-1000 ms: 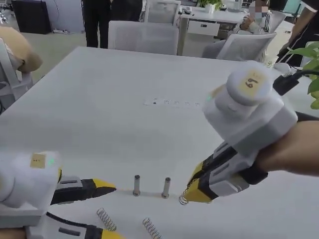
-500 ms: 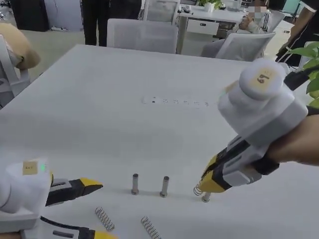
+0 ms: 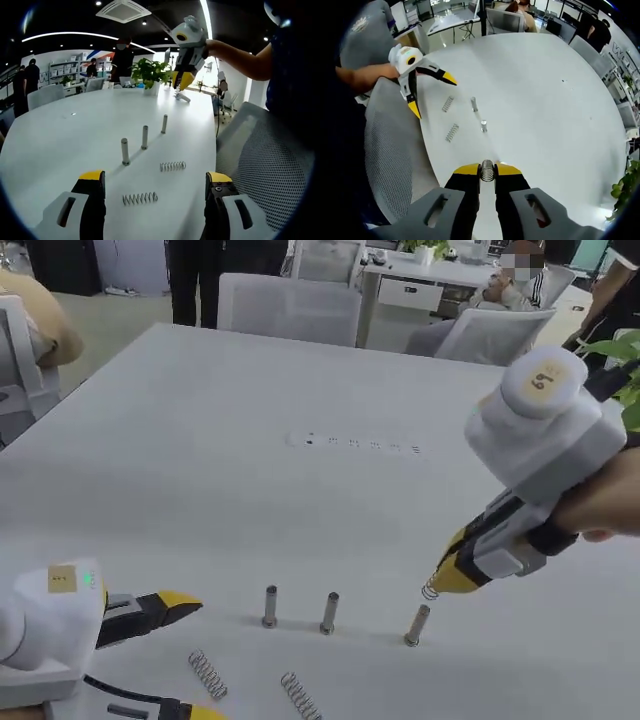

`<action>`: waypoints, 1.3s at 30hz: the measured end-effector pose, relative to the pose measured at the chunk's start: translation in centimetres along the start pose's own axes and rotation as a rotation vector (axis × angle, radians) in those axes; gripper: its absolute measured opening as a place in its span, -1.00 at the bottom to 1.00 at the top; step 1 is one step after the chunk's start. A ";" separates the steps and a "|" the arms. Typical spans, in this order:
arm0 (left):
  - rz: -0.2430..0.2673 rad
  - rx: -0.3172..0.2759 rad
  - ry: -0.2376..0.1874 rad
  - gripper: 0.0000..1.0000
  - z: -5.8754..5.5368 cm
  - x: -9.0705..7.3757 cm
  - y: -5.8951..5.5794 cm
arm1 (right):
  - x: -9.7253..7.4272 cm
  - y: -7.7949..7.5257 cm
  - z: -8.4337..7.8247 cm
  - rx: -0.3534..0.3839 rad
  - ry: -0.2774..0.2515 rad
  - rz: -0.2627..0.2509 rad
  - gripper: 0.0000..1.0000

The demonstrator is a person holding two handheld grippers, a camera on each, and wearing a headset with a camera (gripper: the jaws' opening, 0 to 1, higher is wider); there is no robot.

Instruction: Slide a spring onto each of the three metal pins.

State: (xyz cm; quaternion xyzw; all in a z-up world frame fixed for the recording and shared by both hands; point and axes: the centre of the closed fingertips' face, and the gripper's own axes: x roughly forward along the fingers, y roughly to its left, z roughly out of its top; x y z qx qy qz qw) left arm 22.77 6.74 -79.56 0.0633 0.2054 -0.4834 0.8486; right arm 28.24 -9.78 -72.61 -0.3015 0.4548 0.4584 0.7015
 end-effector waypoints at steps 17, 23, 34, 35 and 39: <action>-0.003 -0.006 -0.008 0.60 0.4 0.0 -0.1 | 3.6 -2.1 -1.9 0.029 0.095 0.000 -0.83; -0.003 -0.009 -0.009 0.59 0.4 0.1 -0.2 | 4.3 -2.6 -2.2 0.044 0.102 0.009 -0.83; -0.001 -0.010 -0.005 0.55 0.4 -0.2 -0.2 | 5.0 -2.7 -2.7 0.047 0.118 0.011 -0.83; 0.000 -0.010 -0.005 0.55 0.4 -0.2 -0.2 | 5.1 -2.7 -2.8 0.048 0.119 0.014 -0.83; 0.001 -0.008 -0.006 0.53 0.4 -0.3 -0.3 | 5.4 -2.9 -2.9 0.051 0.122 0.016 -0.83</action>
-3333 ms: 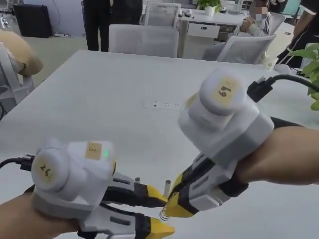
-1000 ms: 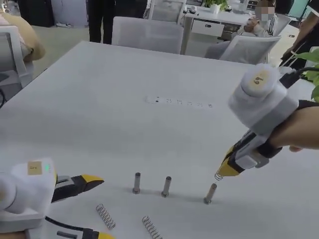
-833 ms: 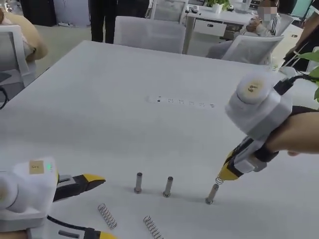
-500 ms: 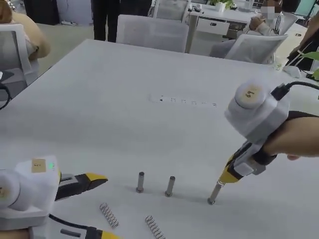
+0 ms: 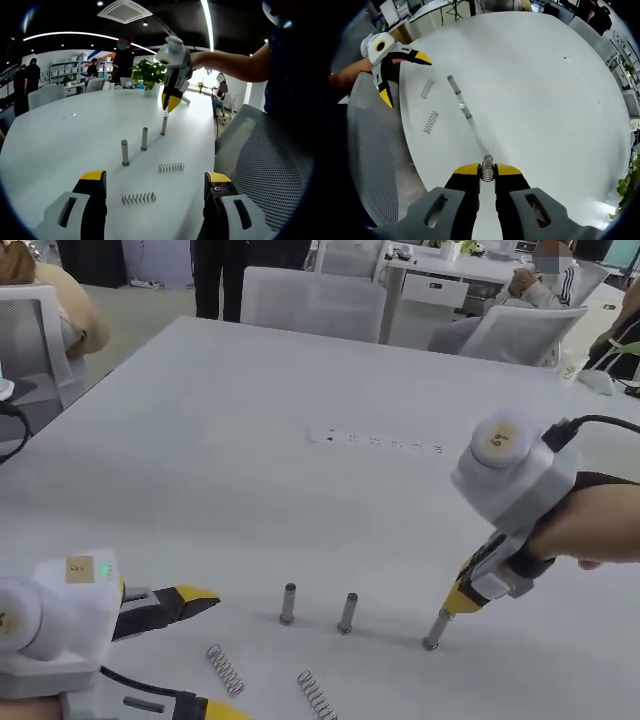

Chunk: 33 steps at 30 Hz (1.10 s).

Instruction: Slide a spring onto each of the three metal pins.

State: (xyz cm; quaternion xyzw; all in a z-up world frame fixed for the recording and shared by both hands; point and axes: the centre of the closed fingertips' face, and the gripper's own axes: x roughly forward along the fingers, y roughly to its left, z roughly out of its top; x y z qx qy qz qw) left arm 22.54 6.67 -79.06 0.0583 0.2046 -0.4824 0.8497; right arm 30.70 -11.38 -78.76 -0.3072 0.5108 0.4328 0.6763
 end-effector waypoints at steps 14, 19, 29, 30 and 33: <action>0.000 0.002 -0.002 0.51 0.2 -0.1 -0.1 | 2.5 0.0 -0.7 -0.001 0.035 0.003 -0.83; 0.000 0.004 -0.002 0.50 0.3 -0.1 -0.1 | 3.8 -0.1 -1.0 0.012 0.045 0.006 -0.83; 0.004 0.002 0.000 0.48 0.2 -0.3 -0.1 | 5.0 -0.4 -0.9 0.022 0.053 -0.002 -0.84; 0.004 0.001 -0.001 0.48 0.2 -0.4 -0.1 | 5.0 -0.5 -0.9 0.024 0.052 -0.003 -0.84; 0.005 0.000 -0.002 0.47 0.2 -0.5 -0.1 | 5.2 -0.9 -0.6 0.036 0.048 -0.013 -0.84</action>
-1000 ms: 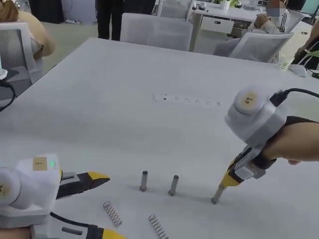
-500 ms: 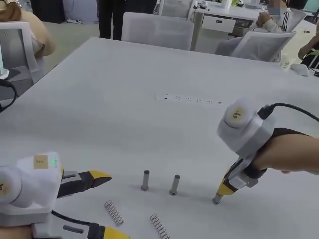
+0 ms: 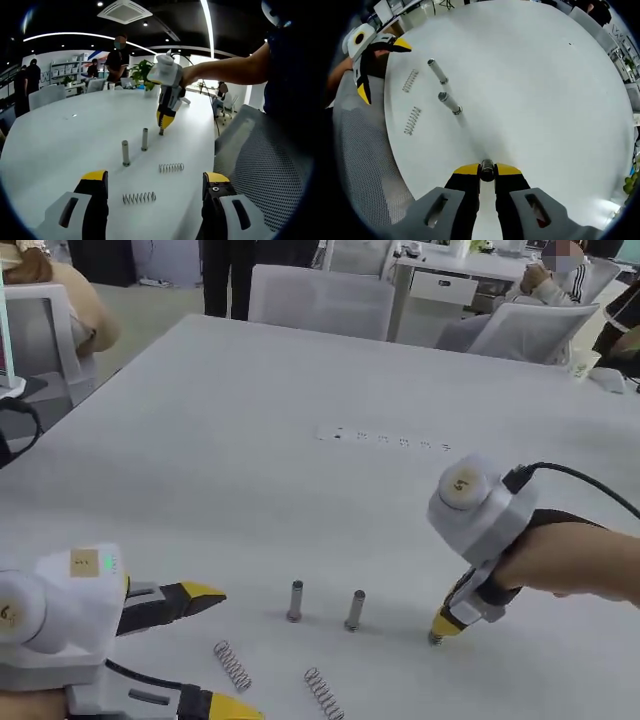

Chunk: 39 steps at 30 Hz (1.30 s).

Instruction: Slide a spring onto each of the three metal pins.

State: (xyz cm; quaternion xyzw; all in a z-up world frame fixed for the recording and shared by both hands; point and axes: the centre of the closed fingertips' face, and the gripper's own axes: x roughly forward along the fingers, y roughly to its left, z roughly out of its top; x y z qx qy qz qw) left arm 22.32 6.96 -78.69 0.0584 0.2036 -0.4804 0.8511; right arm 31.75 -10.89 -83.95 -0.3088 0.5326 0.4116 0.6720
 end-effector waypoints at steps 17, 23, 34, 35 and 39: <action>-0.001 -0.004 -0.001 0.45 -0.1 -0.1 0.1 | 0.1 -0.9 0.5 0.020 0.002 -0.027 -0.83; -0.001 -0.003 -0.002 0.45 0.0 0.0 0.1 | 0.2 -0.8 0.5 0.008 0.006 -0.023 -0.79; -0.002 -0.004 -0.003 0.46 -0.1 0.0 0.2 | 0.0 -0.7 0.8 0.014 -0.023 -0.018 -0.62; -0.003 -0.005 -0.003 0.46 0.0 0.0 0.2 | -0.1 -0.6 0.9 0.011 -0.033 -0.020 -0.60; -0.003 -0.003 -0.003 0.45 0.0 0.0 0.2 | -0.5 -0.5 0.9 0.002 -0.051 -0.025 -0.52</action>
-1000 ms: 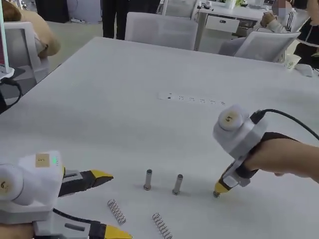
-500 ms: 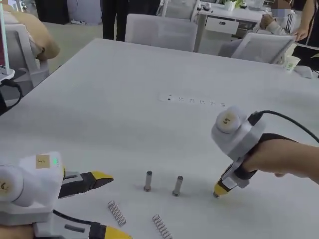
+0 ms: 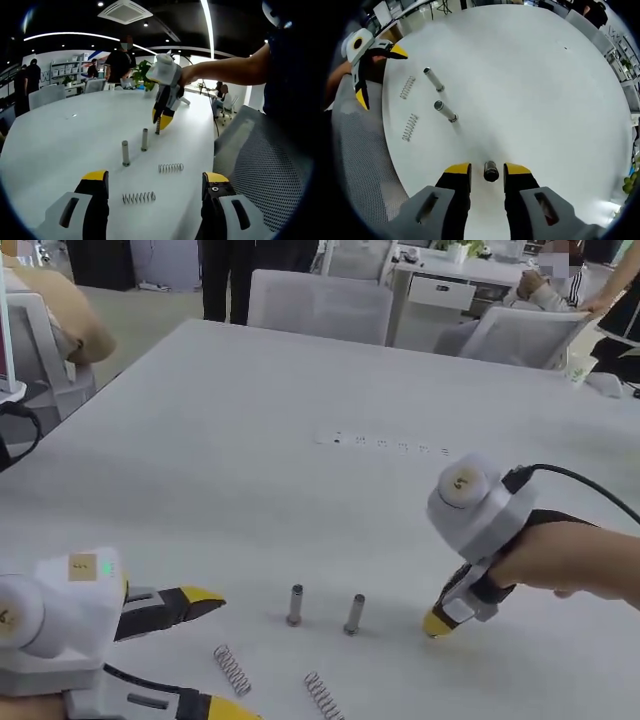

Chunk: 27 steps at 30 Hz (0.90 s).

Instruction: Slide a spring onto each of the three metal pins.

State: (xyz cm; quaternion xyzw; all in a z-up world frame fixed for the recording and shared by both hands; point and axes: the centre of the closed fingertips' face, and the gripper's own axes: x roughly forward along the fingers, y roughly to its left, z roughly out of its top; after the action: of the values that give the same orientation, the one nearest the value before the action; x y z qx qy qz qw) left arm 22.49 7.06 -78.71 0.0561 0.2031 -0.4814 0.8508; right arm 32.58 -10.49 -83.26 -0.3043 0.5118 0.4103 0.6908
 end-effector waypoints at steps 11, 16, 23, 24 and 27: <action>-0.001 -0.002 -0.002 0.46 0.0 0.0 -0.2 | -1.8 0.6 -0.2 0.002 -0.066 -0.027 -0.44; -0.003 -0.001 -0.002 0.45 -0.1 0.1 -0.3 | -2.5 0.5 -0.9 0.010 -0.078 -0.047 -0.43; -0.003 -0.001 -0.005 0.46 0.0 0.1 -0.2 | -2.9 1.0 -2.5 0.039 -0.077 -0.048 -0.42; -0.003 -0.001 -0.005 0.46 0.0 0.1 -0.2 | -3.0 1.3 -2.8 0.045 -0.075 -0.045 -0.42; -0.003 -0.002 -0.007 0.46 0.0 0.1 -0.2 | -3.0 2.0 -3.4 0.059 -0.073 -0.031 -0.42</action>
State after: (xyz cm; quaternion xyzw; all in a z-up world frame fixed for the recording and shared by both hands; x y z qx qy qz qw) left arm 22.37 6.89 -78.74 0.0534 0.2008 -0.4826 0.8508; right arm 28.88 -13.19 -81.36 -0.2767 0.4932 0.3951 0.7240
